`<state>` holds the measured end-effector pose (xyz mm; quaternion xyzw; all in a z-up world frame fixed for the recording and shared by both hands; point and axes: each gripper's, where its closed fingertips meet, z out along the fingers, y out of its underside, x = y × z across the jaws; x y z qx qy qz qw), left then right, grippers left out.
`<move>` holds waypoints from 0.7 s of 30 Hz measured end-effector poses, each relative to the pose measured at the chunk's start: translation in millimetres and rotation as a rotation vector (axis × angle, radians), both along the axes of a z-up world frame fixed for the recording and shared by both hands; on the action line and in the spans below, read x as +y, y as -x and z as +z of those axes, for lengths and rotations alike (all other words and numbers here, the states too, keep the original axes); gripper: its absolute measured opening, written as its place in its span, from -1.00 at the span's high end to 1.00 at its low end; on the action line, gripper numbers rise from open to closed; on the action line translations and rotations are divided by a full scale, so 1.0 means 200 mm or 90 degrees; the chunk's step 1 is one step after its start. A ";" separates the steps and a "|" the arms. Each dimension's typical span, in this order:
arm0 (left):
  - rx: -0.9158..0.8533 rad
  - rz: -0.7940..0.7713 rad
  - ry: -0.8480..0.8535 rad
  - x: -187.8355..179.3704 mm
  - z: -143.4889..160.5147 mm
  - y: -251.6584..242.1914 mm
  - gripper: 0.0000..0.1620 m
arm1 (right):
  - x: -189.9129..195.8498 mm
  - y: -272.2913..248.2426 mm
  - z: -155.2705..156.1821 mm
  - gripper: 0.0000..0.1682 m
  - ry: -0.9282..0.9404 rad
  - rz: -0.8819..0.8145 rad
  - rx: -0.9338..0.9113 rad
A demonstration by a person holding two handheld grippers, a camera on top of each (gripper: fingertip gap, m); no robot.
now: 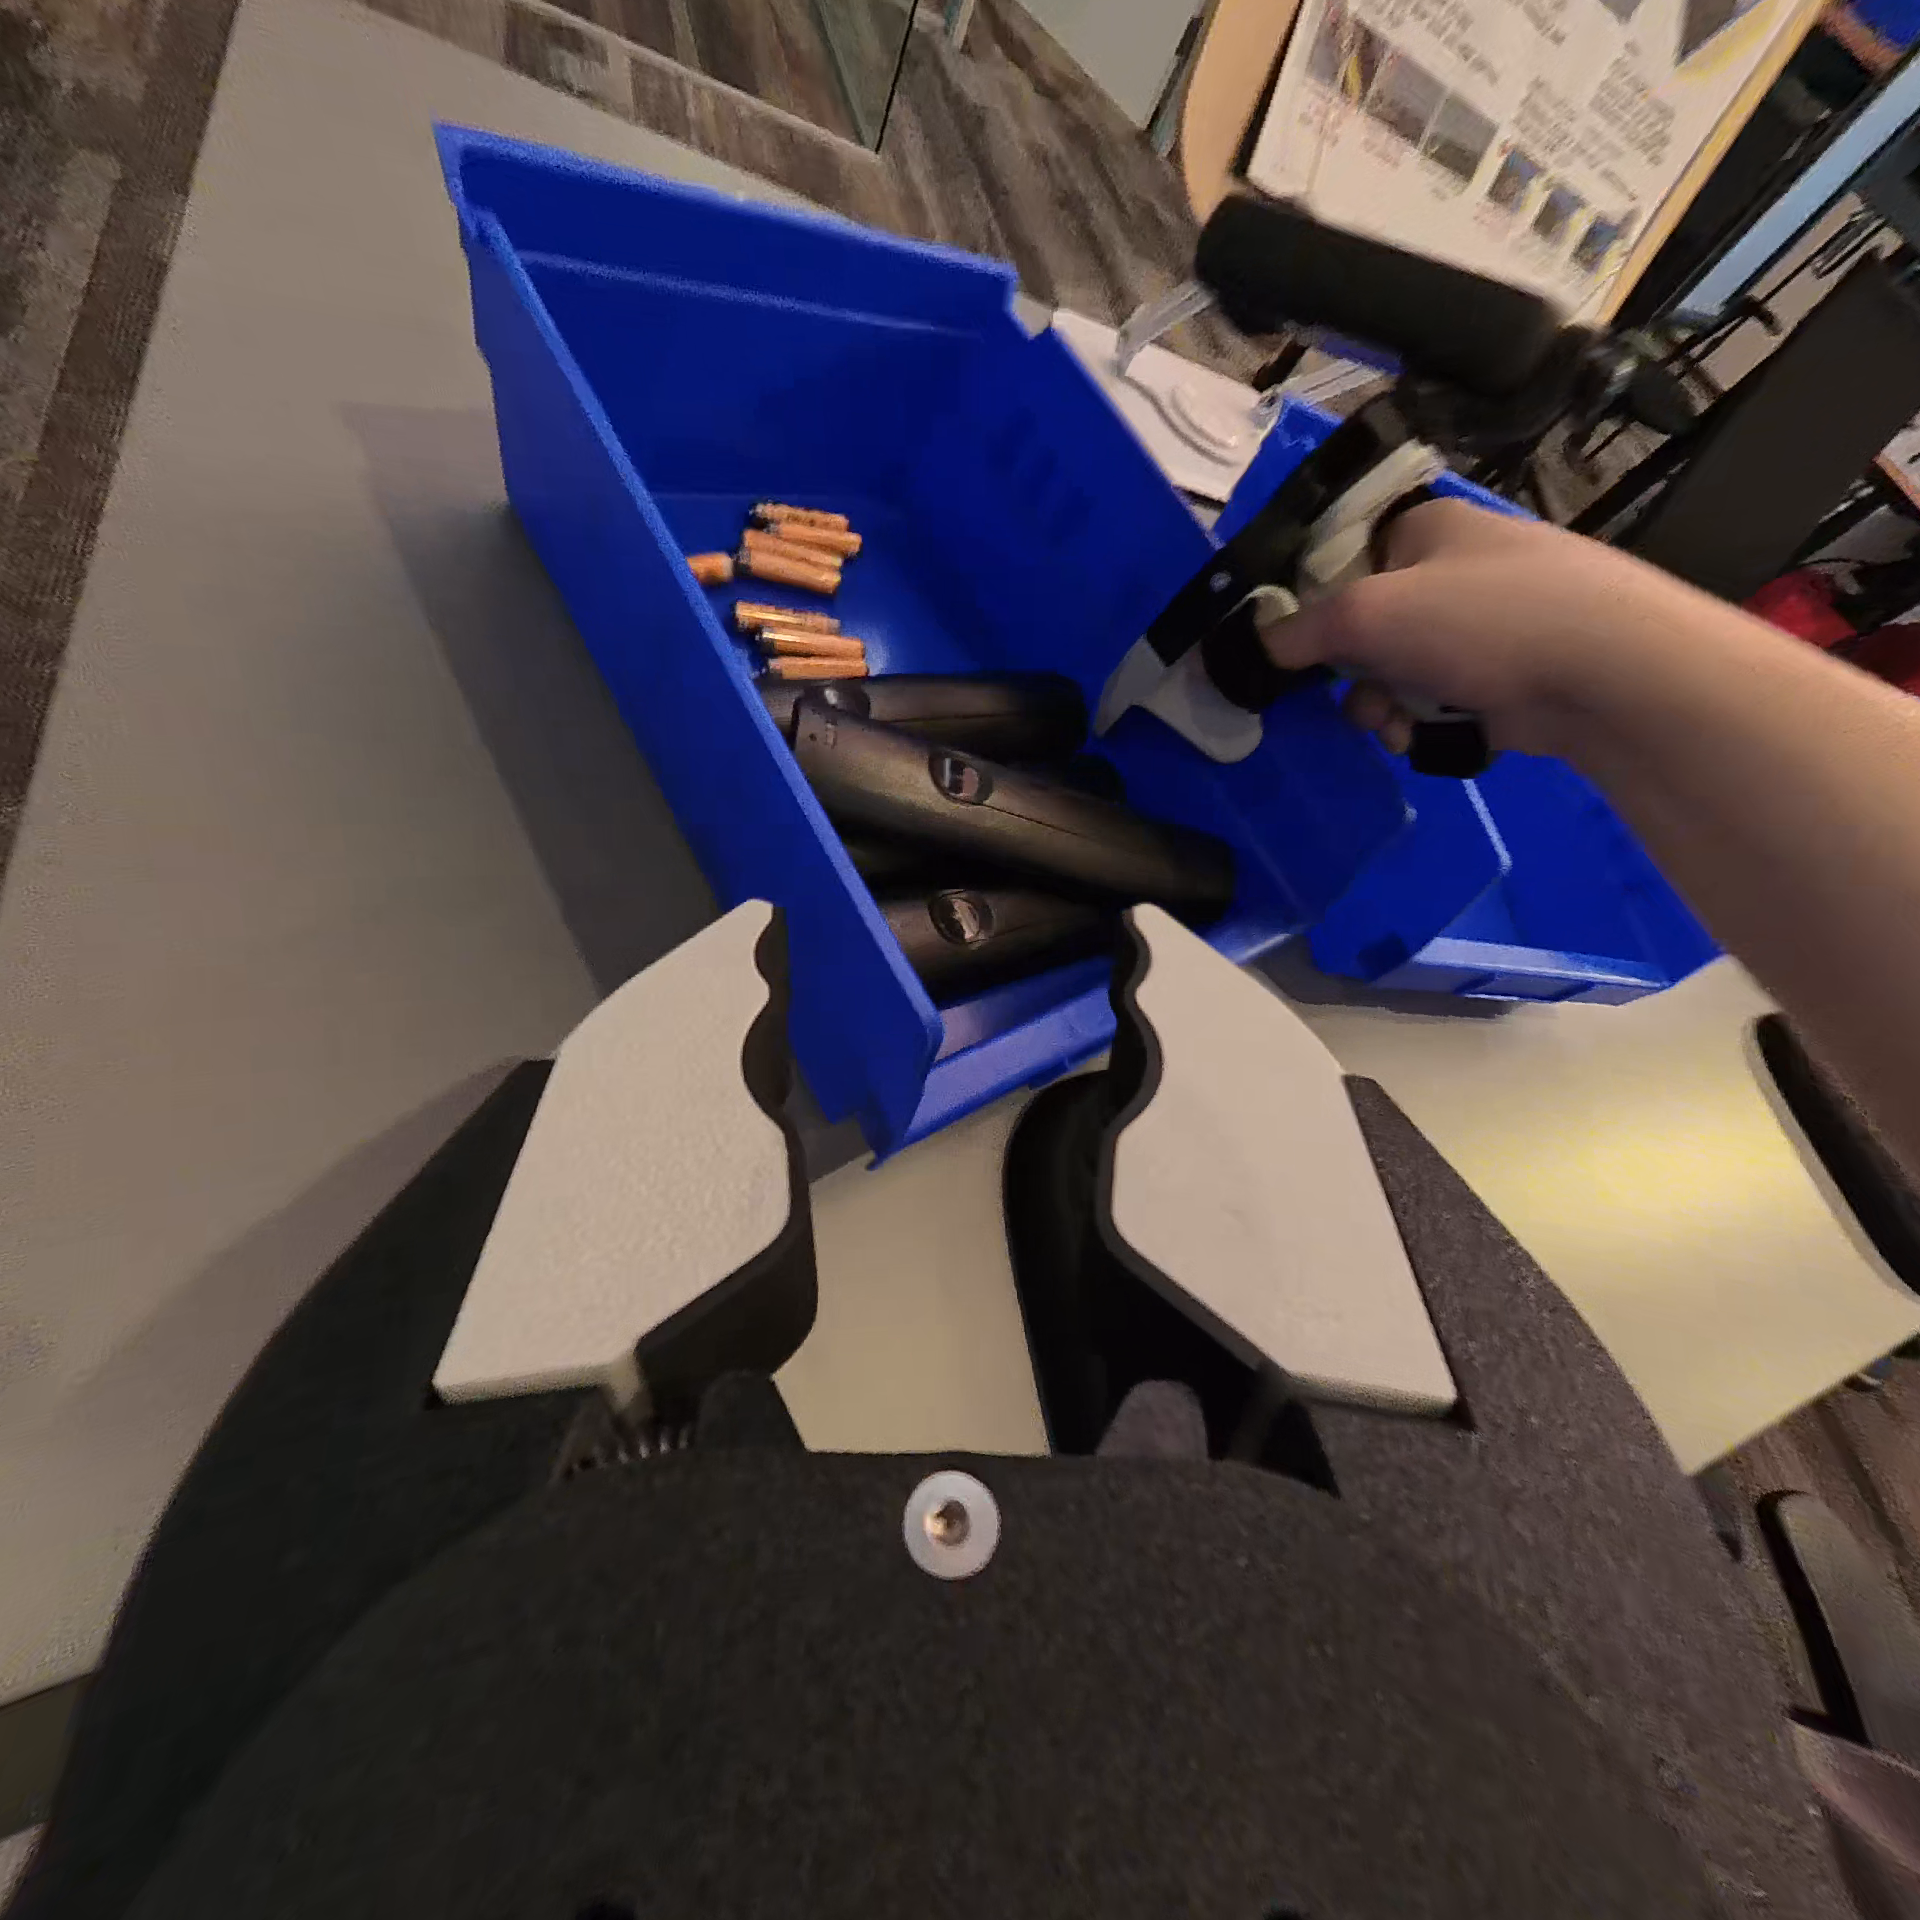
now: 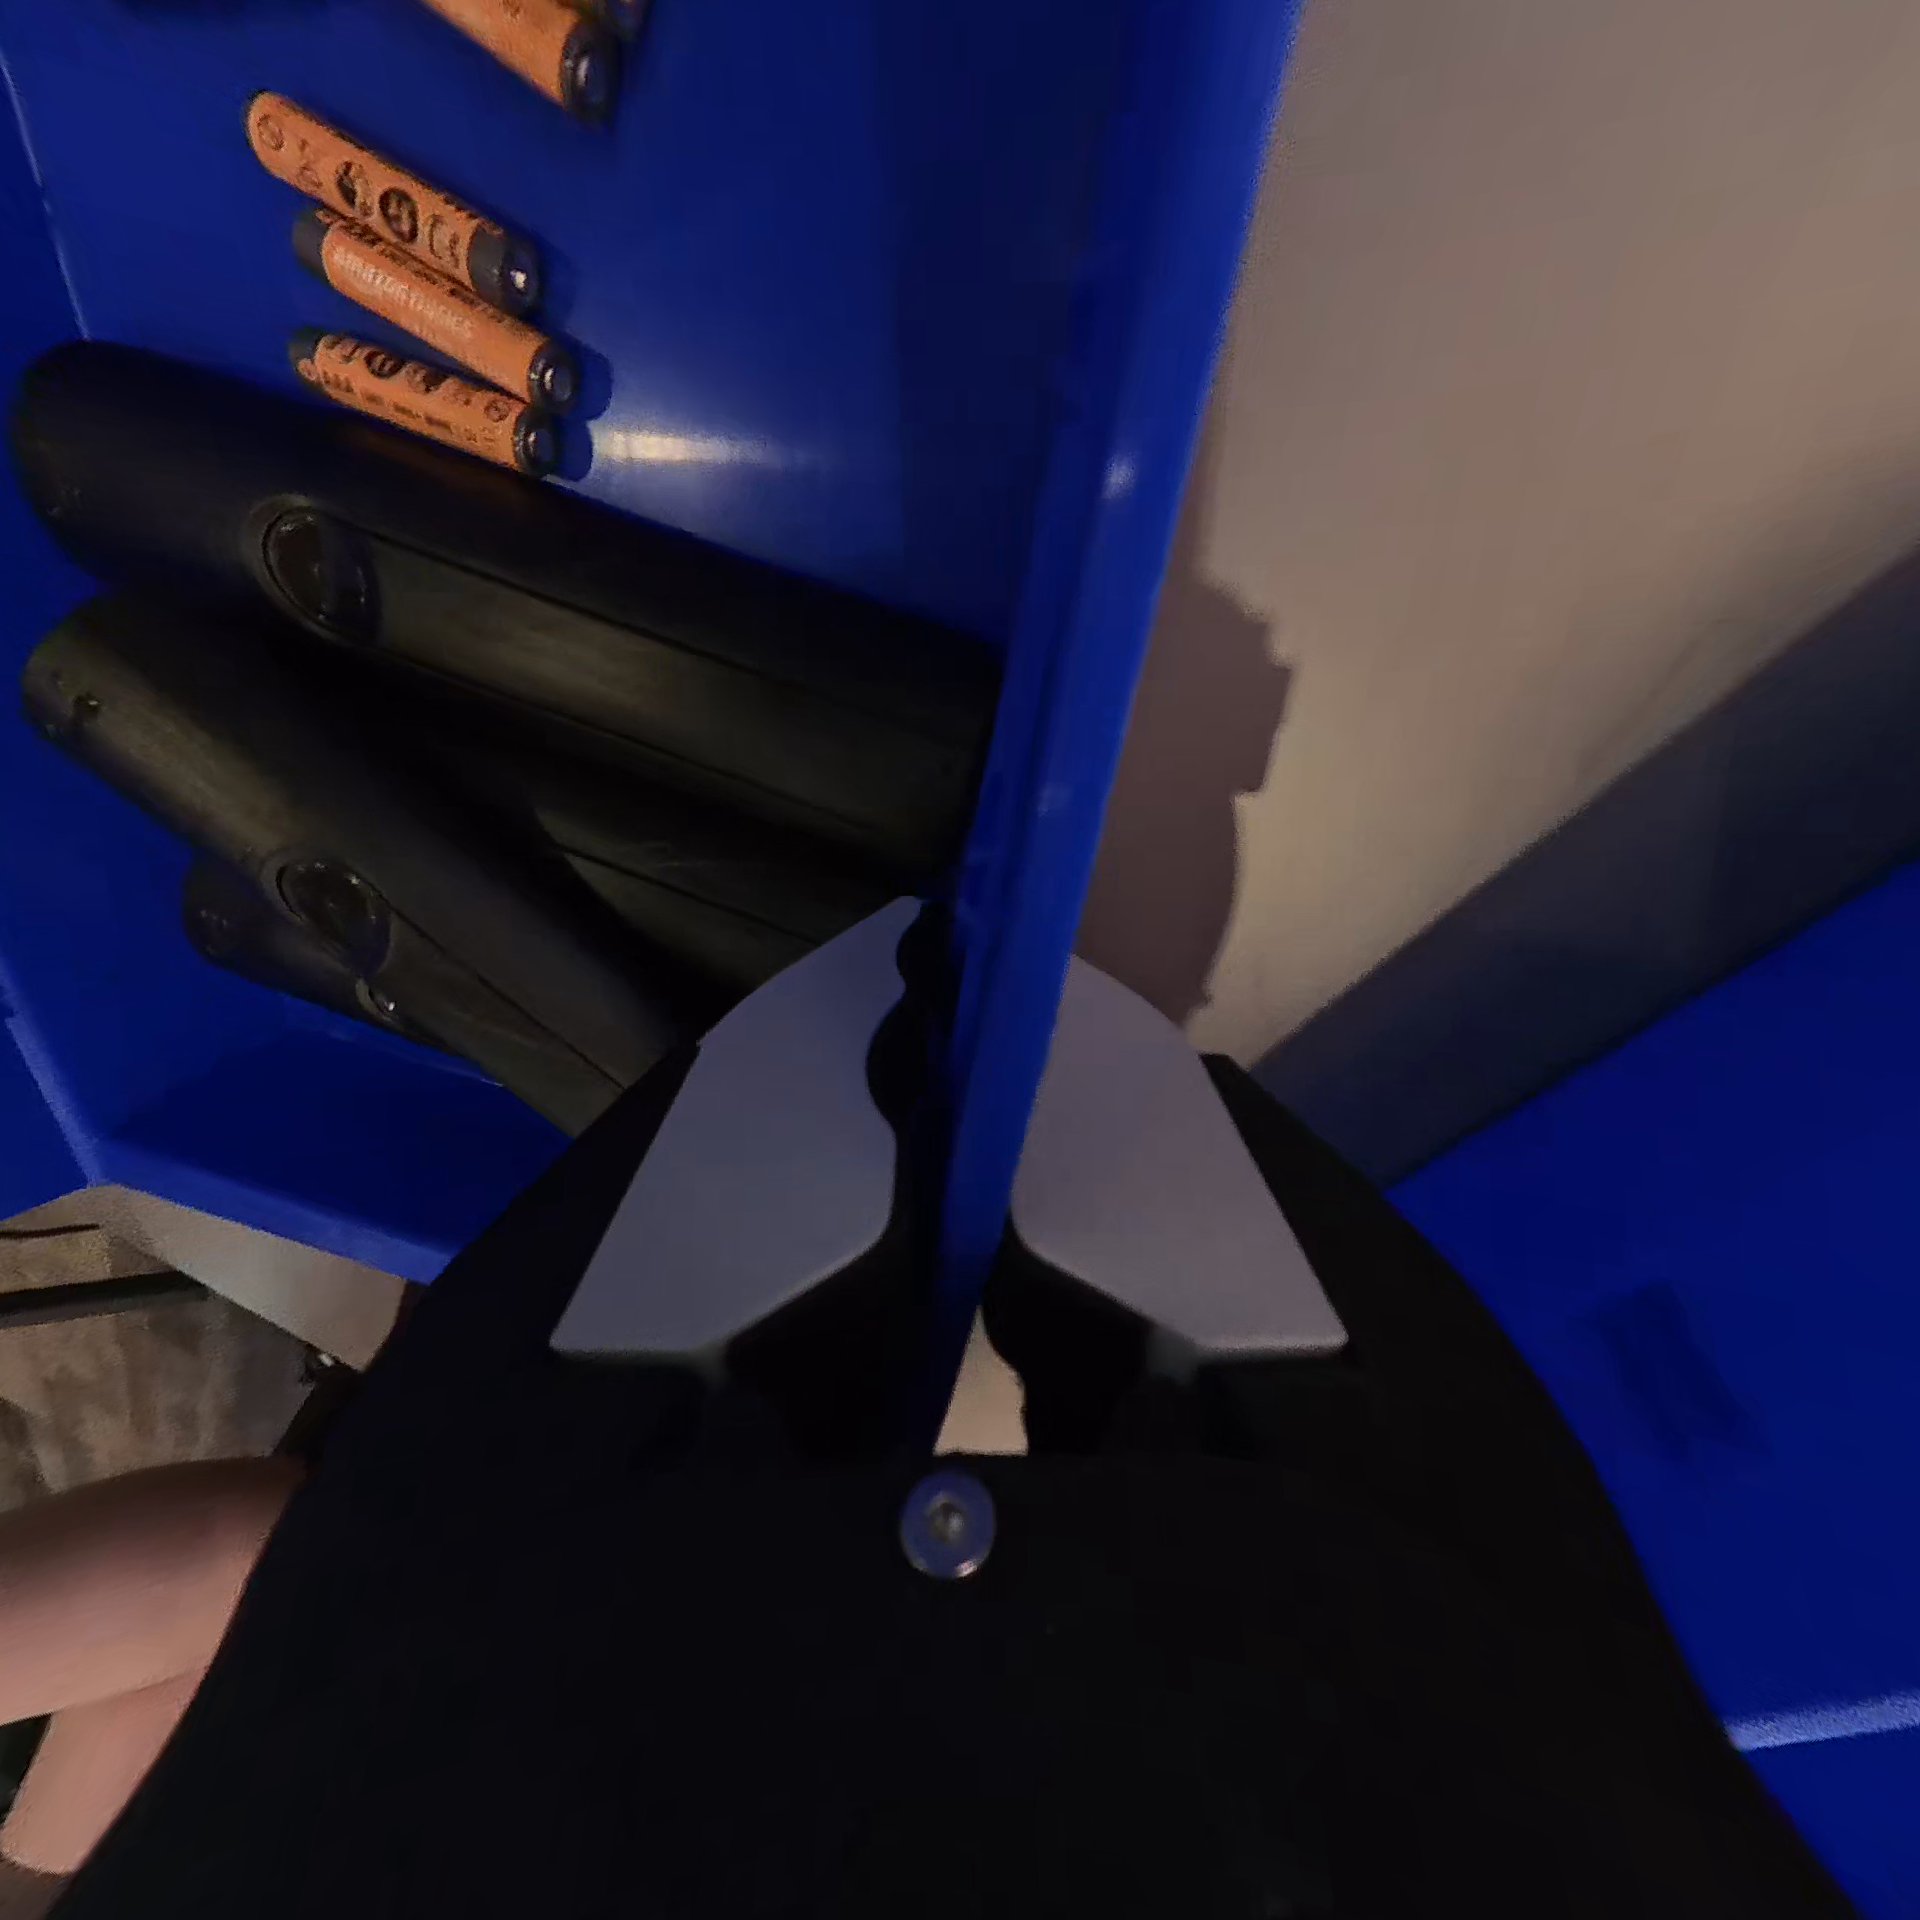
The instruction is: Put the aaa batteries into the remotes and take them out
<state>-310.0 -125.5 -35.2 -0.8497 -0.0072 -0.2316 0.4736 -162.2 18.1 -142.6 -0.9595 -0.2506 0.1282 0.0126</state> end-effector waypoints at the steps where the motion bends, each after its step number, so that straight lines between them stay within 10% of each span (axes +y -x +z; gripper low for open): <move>1: 0.008 0.003 0.012 0.02 -0.04 -0.02 0.26 | -0.02 0.00 0.01 0.84 0.010 0.004 0.002; 12: 0.201 0.079 0.130 0.13 -0.34 0.04 0.36 | 0.11 -0.69 0.69 0.30 -0.432 0.030 -0.064; 21: 0.232 0.040 0.126 0.24 -0.36 0.15 0.87 | -0.01 -1.53 0.26 0.20 -0.260 -0.197 -0.095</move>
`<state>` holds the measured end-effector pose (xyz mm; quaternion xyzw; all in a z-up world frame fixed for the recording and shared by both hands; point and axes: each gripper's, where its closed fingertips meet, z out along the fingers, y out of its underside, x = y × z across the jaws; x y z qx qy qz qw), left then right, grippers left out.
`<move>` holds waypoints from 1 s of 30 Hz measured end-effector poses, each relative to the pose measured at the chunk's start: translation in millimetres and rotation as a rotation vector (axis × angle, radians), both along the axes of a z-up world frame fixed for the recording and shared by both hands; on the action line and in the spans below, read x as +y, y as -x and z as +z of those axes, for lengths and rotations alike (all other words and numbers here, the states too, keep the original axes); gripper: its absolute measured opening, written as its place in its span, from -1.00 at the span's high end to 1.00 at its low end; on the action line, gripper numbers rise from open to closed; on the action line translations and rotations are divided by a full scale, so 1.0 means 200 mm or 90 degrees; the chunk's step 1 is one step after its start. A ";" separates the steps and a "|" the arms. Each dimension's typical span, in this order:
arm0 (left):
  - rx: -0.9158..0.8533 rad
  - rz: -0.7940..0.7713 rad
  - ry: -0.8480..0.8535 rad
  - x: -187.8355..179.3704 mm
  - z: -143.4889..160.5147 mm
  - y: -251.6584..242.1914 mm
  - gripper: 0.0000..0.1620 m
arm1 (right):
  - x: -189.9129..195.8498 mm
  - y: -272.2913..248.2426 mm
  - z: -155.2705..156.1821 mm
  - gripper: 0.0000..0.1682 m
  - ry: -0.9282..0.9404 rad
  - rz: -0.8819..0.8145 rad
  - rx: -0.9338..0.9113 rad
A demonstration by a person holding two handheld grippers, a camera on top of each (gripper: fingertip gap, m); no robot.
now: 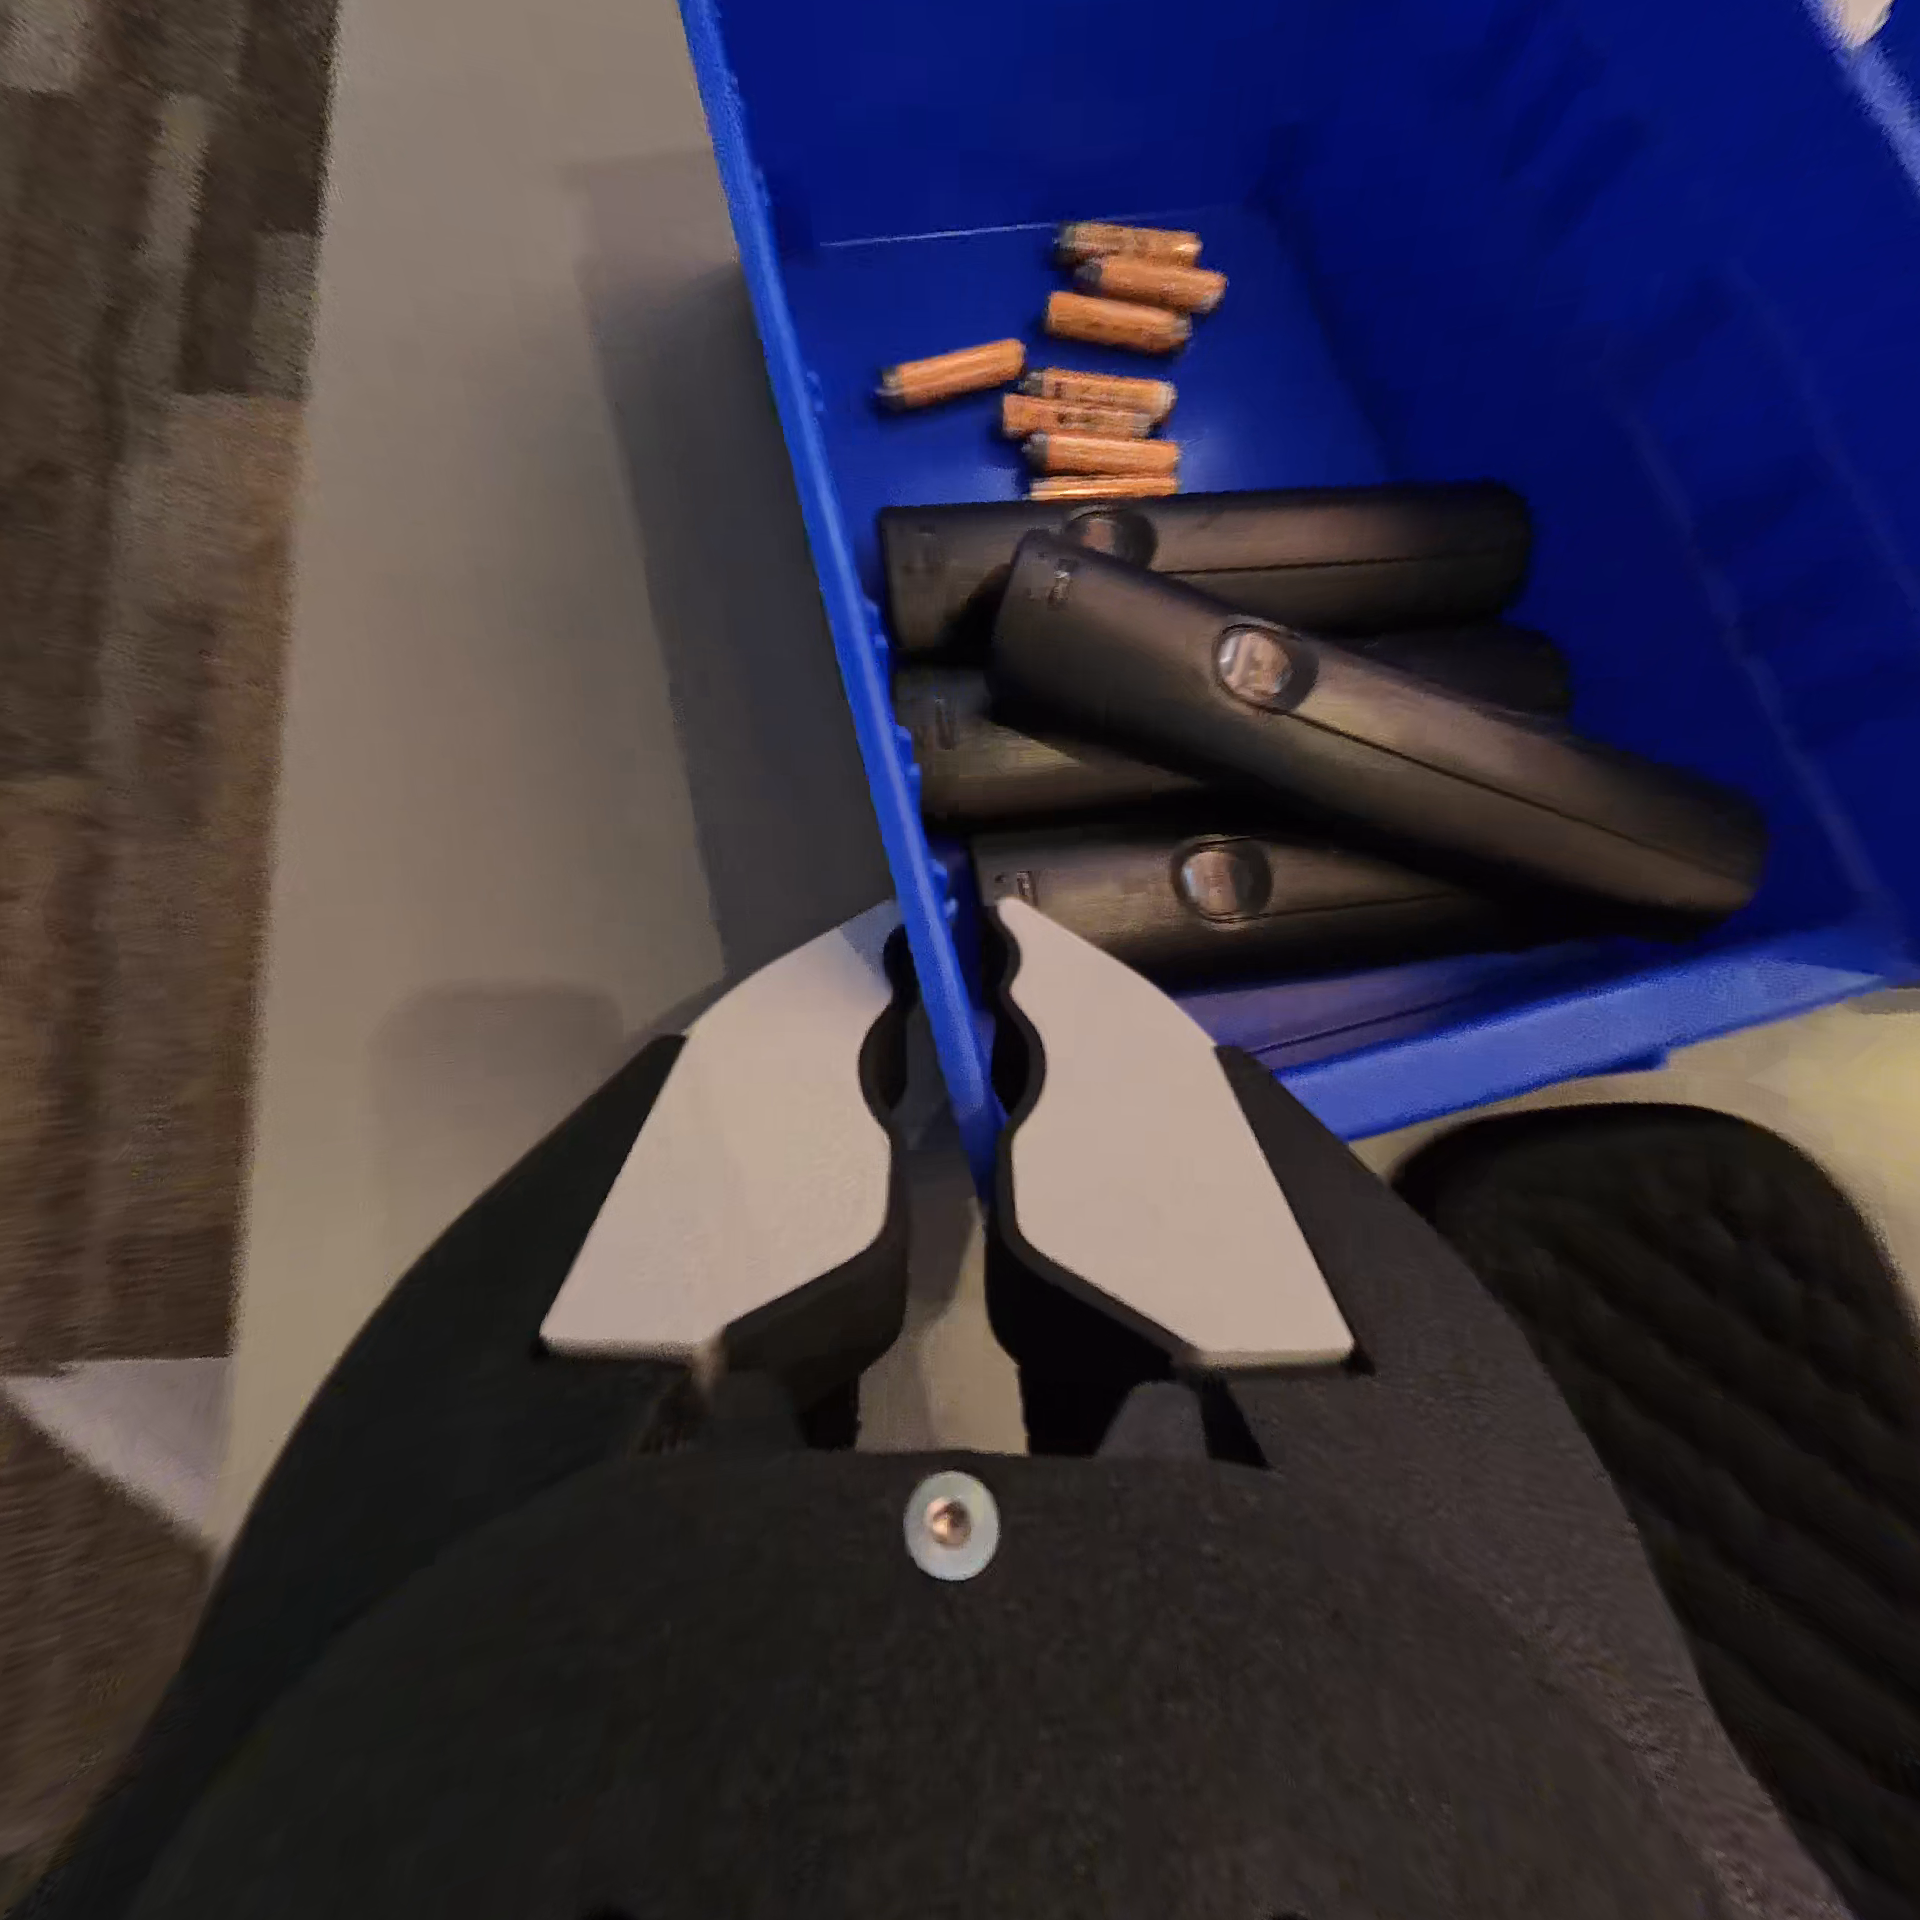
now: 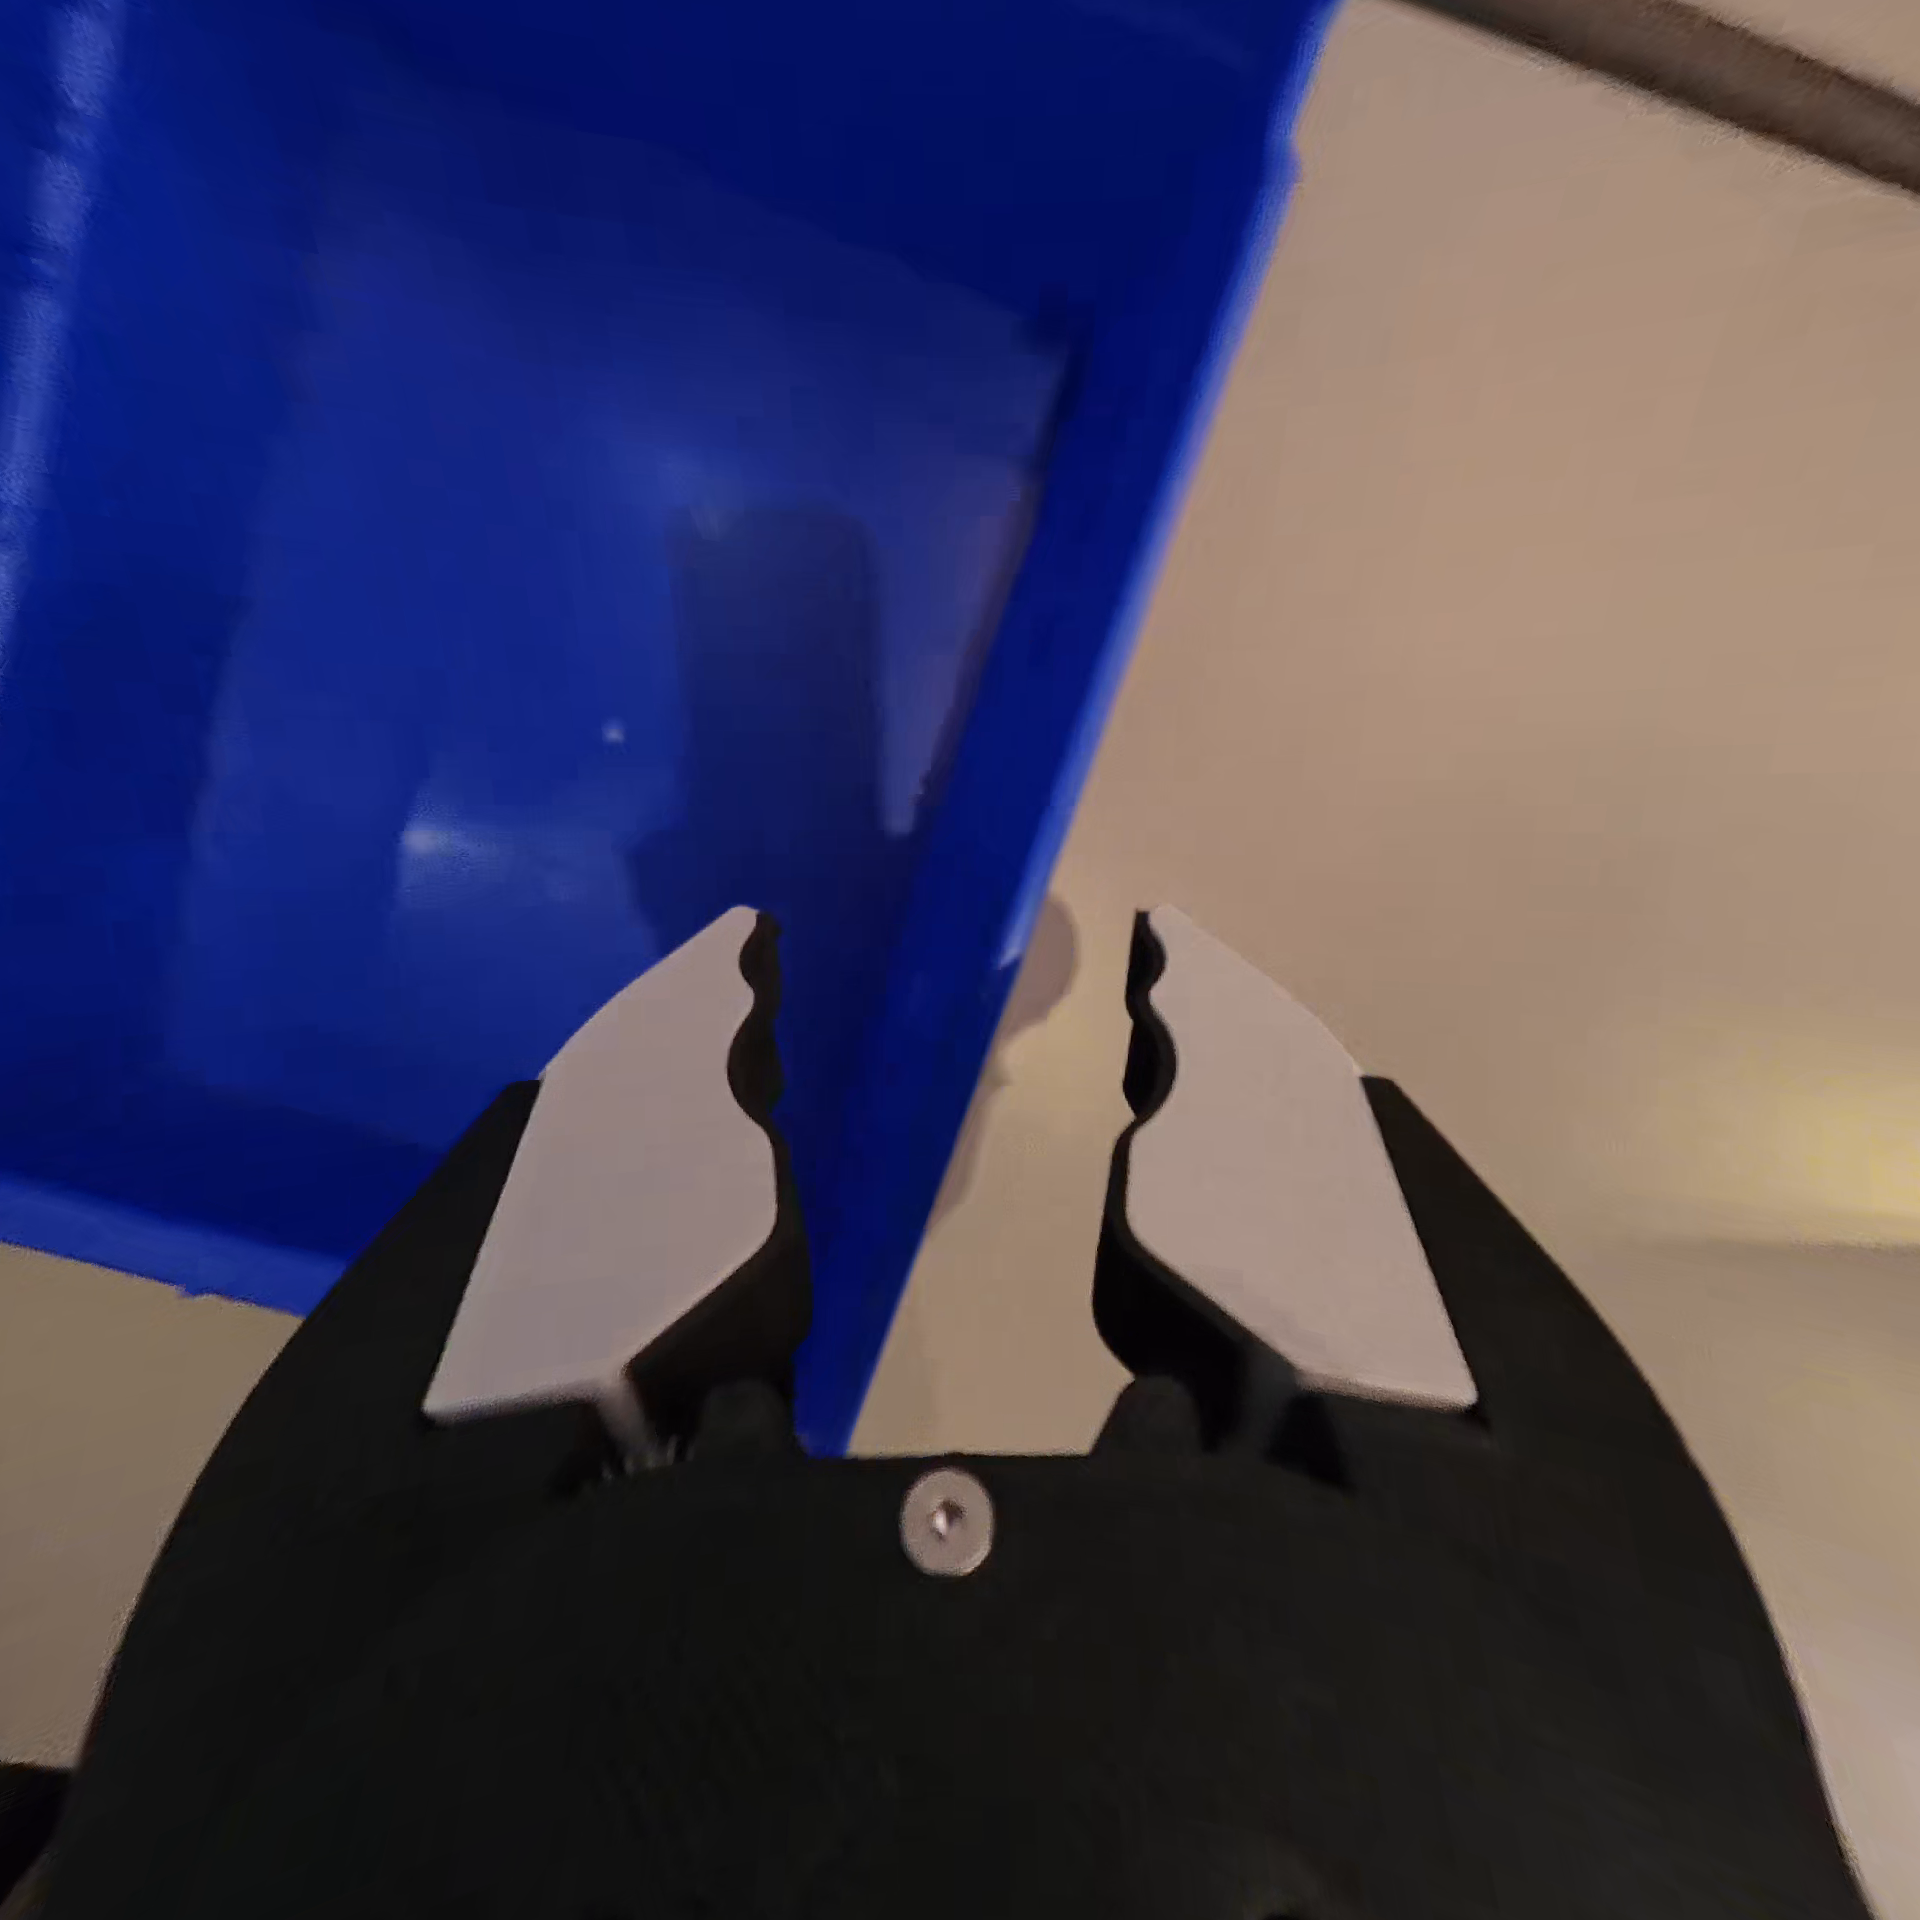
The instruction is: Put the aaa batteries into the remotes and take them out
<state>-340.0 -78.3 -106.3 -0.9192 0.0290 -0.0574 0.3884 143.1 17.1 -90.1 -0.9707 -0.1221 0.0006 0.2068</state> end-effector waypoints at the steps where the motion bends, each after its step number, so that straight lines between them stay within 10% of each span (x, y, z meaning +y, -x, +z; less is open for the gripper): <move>1: 0.034 -0.006 0.004 0.02 0.00 0.03 0.92 | 0.00 0.00 -0.03 0.20 0.008 -0.001 0.013; 4: 0.071 -0.046 0.002 0.09 -0.01 0.04 0.94 | -0.01 0.03 -0.12 0.25 0.052 0.003 0.064; 6: 0.063 -0.062 0.004 0.11 -0.01 0.03 0.93 | -0.01 0.03 -0.16 0.76 0.083 0.025 0.060; 9: 0.082 -0.074 -0.003 0.11 -0.01 0.02 0.93 | 0.05 -0.02 -0.17 0.89 0.081 0.021 0.077; 30: 0.064 -0.141 -0.017 0.15 -0.01 -0.13 0.89 | 0.06 -1.07 -0.18 0.92 0.099 -0.121 0.155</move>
